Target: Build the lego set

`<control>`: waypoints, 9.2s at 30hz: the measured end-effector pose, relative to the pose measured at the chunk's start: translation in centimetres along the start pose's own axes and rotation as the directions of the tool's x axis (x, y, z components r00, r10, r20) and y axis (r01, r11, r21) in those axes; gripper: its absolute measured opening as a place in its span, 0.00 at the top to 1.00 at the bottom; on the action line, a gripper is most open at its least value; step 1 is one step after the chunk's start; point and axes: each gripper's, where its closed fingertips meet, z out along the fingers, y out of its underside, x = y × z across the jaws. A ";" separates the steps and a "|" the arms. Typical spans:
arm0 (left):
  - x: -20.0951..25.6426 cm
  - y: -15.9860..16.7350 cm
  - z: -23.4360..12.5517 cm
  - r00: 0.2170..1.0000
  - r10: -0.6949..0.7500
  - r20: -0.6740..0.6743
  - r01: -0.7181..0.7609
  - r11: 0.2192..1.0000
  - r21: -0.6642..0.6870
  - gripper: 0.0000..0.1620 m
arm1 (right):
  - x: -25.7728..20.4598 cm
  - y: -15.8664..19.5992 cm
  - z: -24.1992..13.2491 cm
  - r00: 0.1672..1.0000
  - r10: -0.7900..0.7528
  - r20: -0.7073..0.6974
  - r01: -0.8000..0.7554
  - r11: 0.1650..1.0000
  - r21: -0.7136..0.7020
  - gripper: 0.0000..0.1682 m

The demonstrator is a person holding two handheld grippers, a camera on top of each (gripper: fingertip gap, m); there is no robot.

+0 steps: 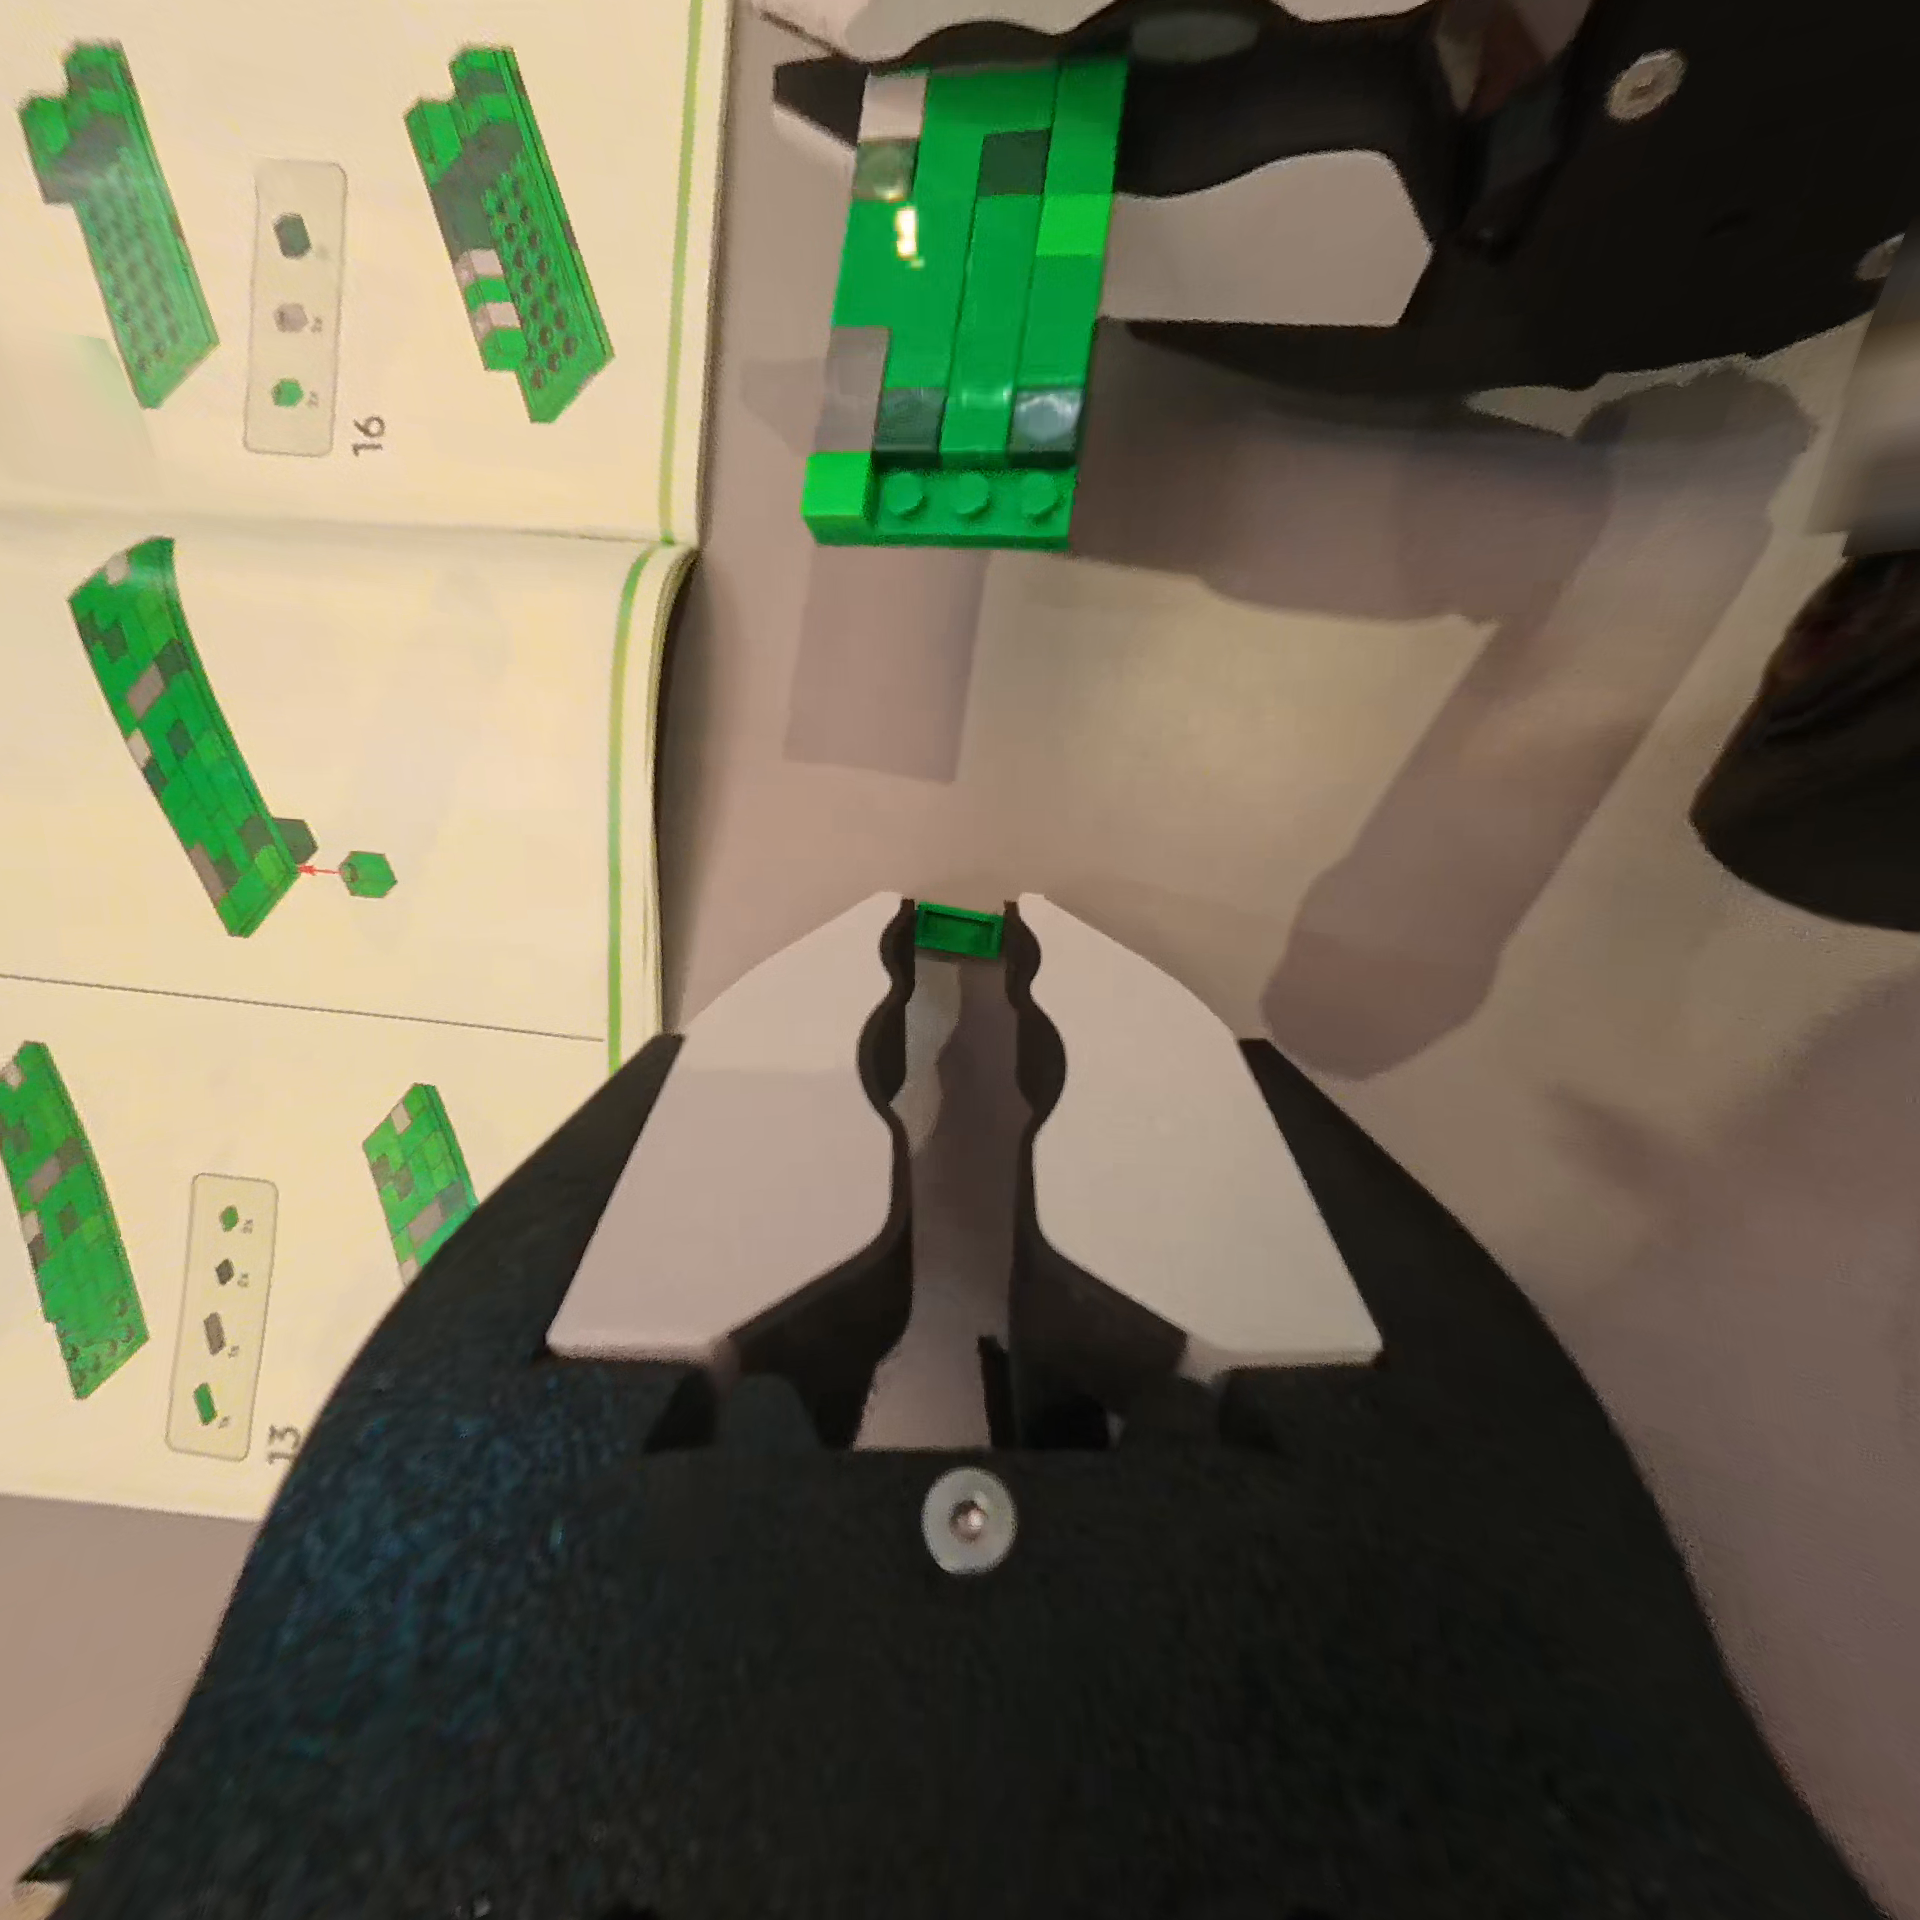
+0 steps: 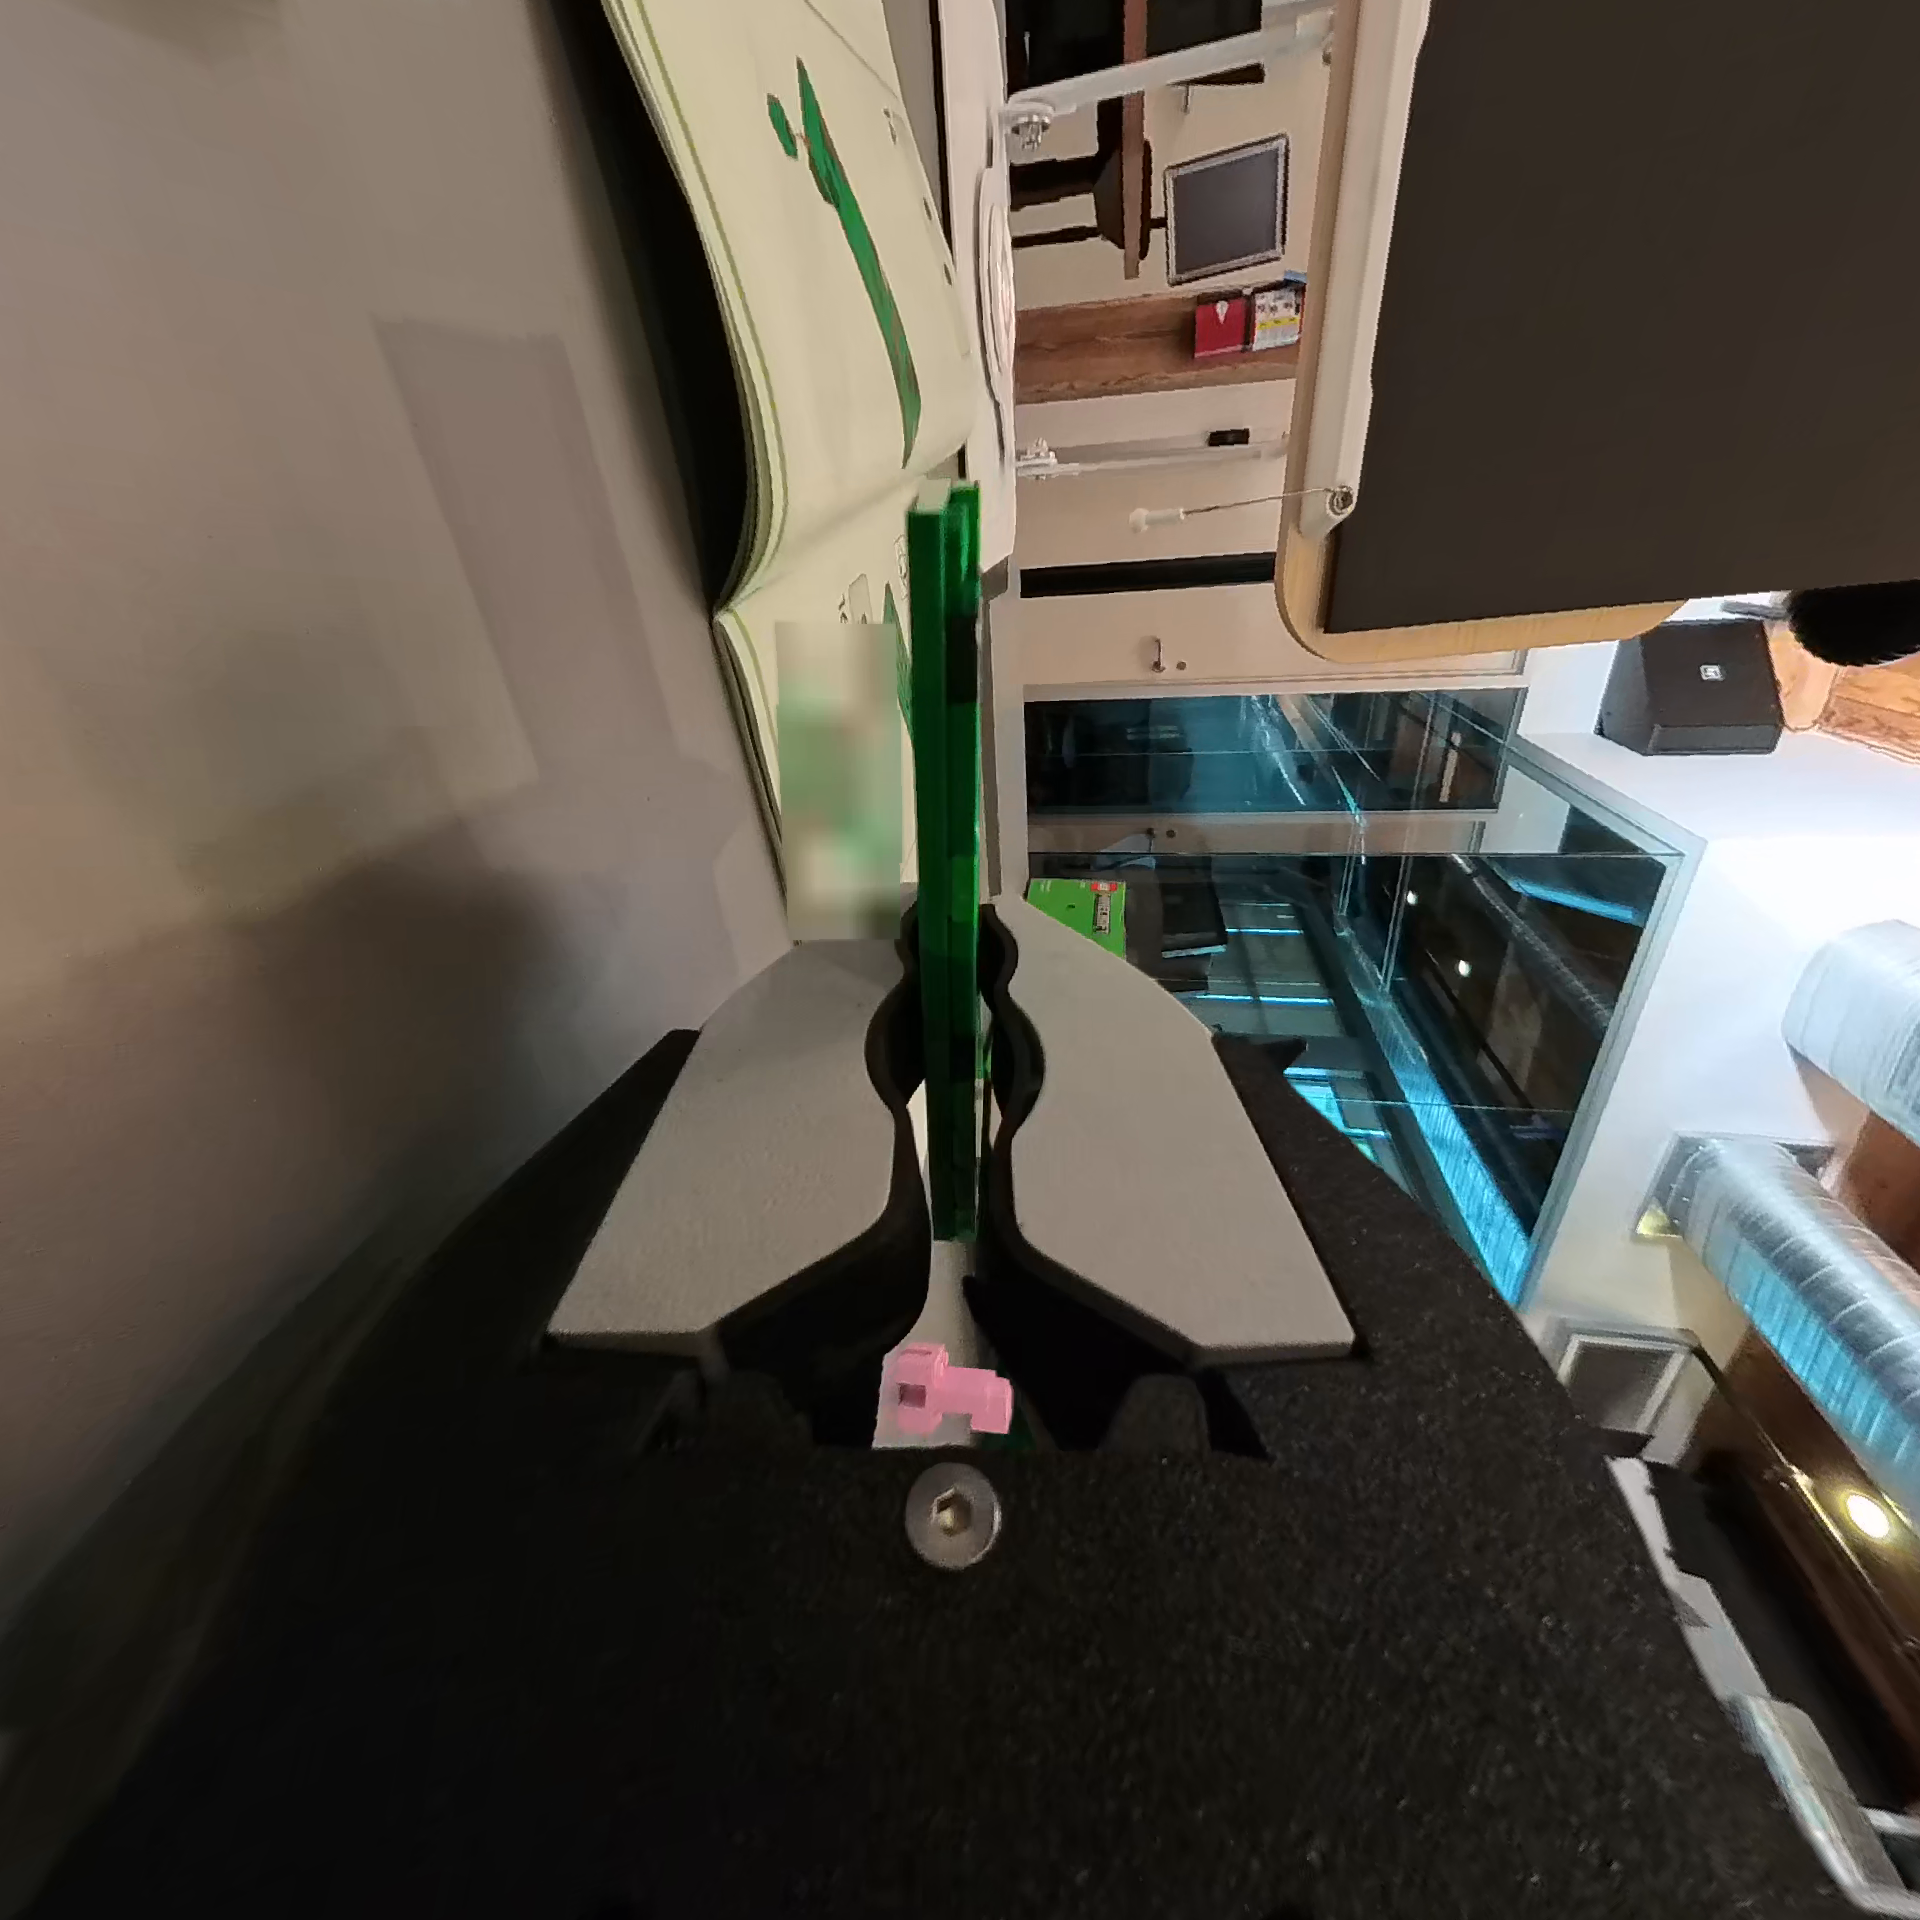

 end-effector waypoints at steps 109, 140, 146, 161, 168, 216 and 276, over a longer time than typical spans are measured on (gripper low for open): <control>-0.9 -3.5 -4.3 0.994 0.014 0.110 -0.064 0.884 0.464 0.96 | -2.3 -0.1 -1.7 0.947 -0.274 0.169 0.256 0.959 0.119 0.77; 4.2 -6.3 -8.8 0.976 0.178 0.126 -0.204 0.546 0.813 0.96 | 2.6 -7.9 -11.7 -0.054 0.593 0.803 -0.921 0.281 -0.270 0.89; 4.4 -5.5 -7.7 0.848 0.287 0.445 -0.522 0.592 0.613 0.96 | 3.0 -9.9 -10.8 -0.109 0.670 0.735 -0.910 0.230 -0.345 0.92; 0.7 -2.8 -6.4 0.912 0.206 0.354 -0.376 0.761 0.529 0.93 | -0.7 -7.4 -8.4 0.683 0.430 0.590 -0.535 0.845 0.003 0.99; -2.1 -1.8 -7.8 0.952 0.017 0.305 -0.209 0.765 0.609 1.00 | -4.5 -7.1 -7.4 0.872 -0.212 0.442 0.135 0.971 0.198 0.98; 5.3 -8.4 5.1 0.990 0.092 -0.103 -0.086 0.994 0.062 0.80 | -2.1 3.8 -8.6 0.395 0.373 0.840 -0.760 0.646 0.070 0.55; 0.7 -6.5 -2.6 0.993 -0.094 0.071 0.074 0.968 0.238 0.91 | 1.3 -1.2 -1.1 0.975 -0.140 -0.170 0.178 0.956 0.232 0.96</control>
